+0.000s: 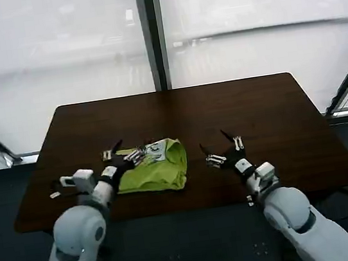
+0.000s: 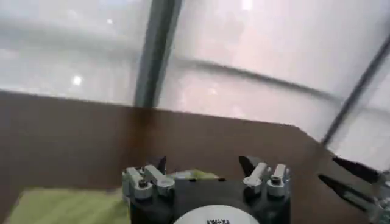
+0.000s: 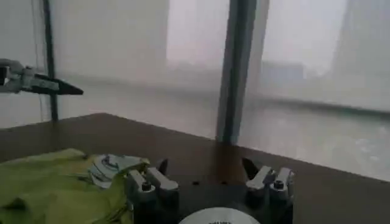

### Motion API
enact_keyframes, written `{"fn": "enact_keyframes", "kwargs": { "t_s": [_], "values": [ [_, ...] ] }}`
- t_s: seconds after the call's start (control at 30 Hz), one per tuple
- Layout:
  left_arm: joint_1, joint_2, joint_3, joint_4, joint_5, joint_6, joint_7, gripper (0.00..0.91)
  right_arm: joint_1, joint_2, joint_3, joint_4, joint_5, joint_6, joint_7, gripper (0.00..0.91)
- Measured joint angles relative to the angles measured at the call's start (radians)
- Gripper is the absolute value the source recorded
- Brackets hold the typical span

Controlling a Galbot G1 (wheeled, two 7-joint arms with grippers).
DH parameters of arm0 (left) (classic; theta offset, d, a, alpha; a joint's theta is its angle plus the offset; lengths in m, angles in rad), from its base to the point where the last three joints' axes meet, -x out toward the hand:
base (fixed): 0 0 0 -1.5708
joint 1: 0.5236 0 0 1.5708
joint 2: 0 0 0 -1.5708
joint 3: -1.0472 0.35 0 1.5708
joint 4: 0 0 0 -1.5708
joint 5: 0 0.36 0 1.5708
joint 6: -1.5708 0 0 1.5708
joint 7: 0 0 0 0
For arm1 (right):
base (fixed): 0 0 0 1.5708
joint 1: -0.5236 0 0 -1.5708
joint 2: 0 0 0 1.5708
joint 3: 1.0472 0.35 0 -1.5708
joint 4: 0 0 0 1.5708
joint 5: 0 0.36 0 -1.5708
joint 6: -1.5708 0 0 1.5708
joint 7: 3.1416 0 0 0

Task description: Fold and organize the clothes.

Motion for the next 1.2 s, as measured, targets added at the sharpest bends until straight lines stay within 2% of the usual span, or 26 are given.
{"fn": "enact_keyframes", "kwargs": {
  "t_s": [0.3, 0.47, 0.63, 0.87, 1.2],
  "values": [
    [0.061, 0.024, -0.061, -0.008, 0.05, -0.048, 0.001, 0.878, 0.221, 0.088, -0.256, -0.171, -0.141, -0.032, 0.008, 0.878],
    [0.077, 0.026, -0.073, -0.01, 0.056, -0.054, 0.001, 0.878, 0.278, 0.126, -0.316, -0.236, -0.206, -0.027, 0.006, 0.878],
    [0.09, 0.024, -0.077, -0.012, 0.064, -0.059, 0.0, 0.878, 0.293, 0.163, -0.331, -0.29, -0.237, -0.021, 0.016, 0.878],
    [0.088, 0.016, -0.074, 0.0, 0.07, -0.063, 0.0, 0.878, 0.279, 0.192, -0.303, -0.327, -0.227, -0.023, 0.079, 0.878],
    [0.083, 0.032, -0.078, 0.028, 0.071, -0.065, 0.001, 0.878, 0.198, 0.256, -0.145, -0.3, -0.108, -0.028, 0.162, 0.878]
  ]
}}
